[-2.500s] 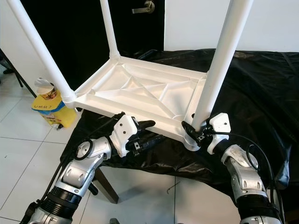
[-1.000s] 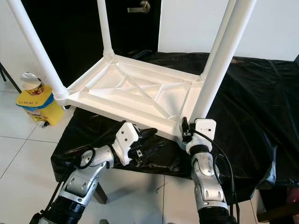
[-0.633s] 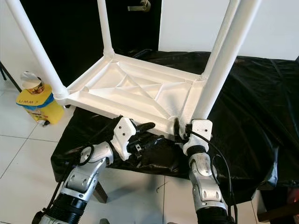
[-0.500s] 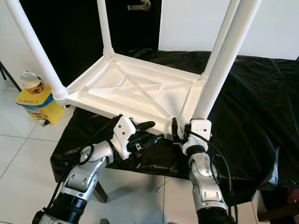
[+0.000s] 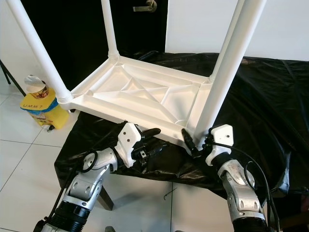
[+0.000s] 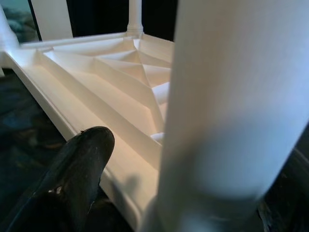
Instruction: Building children table
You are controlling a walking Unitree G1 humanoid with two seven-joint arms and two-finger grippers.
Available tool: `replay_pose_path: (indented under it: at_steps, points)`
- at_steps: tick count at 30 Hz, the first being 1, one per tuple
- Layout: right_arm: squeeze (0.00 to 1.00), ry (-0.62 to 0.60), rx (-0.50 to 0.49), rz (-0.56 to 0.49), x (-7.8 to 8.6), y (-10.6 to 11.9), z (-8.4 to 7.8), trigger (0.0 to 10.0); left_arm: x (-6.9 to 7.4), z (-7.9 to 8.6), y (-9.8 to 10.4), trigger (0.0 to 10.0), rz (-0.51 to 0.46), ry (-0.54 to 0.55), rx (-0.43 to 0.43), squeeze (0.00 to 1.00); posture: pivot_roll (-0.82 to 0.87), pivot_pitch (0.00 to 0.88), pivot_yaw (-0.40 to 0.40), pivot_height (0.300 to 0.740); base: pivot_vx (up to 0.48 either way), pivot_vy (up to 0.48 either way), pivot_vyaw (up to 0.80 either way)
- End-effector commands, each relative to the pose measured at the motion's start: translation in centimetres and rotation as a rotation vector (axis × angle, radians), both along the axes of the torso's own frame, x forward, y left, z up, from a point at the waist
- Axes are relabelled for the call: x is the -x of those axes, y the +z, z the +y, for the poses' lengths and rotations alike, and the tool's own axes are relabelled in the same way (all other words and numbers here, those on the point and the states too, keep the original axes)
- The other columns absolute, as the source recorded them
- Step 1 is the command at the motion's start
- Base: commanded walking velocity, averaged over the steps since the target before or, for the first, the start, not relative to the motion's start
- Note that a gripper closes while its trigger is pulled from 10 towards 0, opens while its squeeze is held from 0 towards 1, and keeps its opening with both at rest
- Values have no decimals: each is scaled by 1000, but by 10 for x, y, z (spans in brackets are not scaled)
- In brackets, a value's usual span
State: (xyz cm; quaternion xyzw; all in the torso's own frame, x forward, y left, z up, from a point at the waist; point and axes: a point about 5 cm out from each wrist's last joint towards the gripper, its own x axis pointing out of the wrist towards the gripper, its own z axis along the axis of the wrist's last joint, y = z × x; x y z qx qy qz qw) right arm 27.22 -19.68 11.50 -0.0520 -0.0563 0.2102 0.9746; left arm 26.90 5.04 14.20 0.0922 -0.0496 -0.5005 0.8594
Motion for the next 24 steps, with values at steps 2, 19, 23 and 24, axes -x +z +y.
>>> replay_pose_path:
  at_steps: [2,19,23,24]
  points:
    - [0,39,30,11,-1,-3,1,10000,-2,2,0,10000,-17,98,1,0,-12,0,-21,740,0,0,0]
    - [0,-116,13,48,4,-13,4,10000,-9,10,8,10000,-46,130,-12,0,25,0,-24,740,0,0,0]
    - [0,-237,-30,58,7,-17,9,10000,-7,7,10,10000,-51,128,0,0,30,0,-28,740,0,0,0]
    - [0,-288,-53,63,7,-18,13,10000,-6,7,10,10000,-49,129,4,0,30,0,-22,740,0,0,0]
